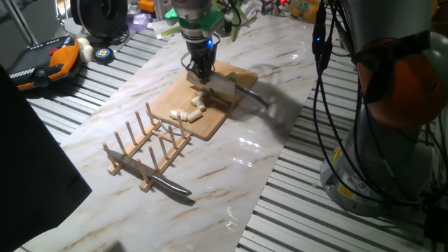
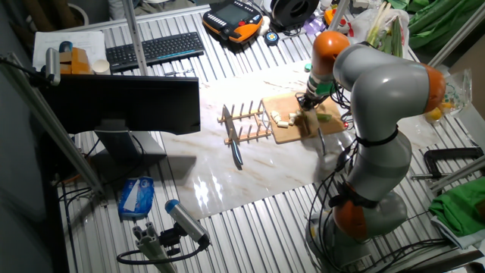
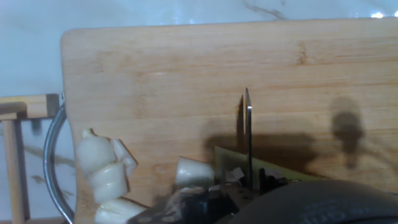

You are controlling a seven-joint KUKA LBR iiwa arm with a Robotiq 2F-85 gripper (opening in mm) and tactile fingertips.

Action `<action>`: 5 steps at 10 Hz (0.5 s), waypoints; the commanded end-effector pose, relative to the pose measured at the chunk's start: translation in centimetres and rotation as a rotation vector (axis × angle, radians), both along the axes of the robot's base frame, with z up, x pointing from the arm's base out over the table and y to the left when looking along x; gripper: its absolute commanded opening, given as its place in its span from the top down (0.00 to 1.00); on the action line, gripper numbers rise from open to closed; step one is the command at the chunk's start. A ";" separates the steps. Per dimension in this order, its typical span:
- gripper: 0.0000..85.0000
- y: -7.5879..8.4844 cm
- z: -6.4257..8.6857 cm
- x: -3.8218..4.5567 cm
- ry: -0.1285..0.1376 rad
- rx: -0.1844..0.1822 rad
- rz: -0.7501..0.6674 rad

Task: Chop the scallions

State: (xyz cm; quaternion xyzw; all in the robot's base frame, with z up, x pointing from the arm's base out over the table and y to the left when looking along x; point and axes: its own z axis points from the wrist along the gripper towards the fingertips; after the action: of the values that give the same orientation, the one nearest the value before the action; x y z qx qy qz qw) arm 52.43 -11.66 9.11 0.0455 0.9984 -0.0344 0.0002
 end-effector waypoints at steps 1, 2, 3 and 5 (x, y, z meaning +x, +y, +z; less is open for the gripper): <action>0.70 0.0 0.2 0.05 0.000 0.001 -0.001; 0.70 0.3 0.3 0.14 -0.001 0.001 -0.005; 0.70 0.4 0.3 0.13 -0.001 0.000 -0.007; 0.70 0.6 0.5 -0.20 -0.010 0.000 -0.014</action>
State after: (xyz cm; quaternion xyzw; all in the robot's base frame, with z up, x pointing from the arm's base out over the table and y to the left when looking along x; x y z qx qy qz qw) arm 52.13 -10.95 9.70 0.0534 0.9980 -0.0343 0.0065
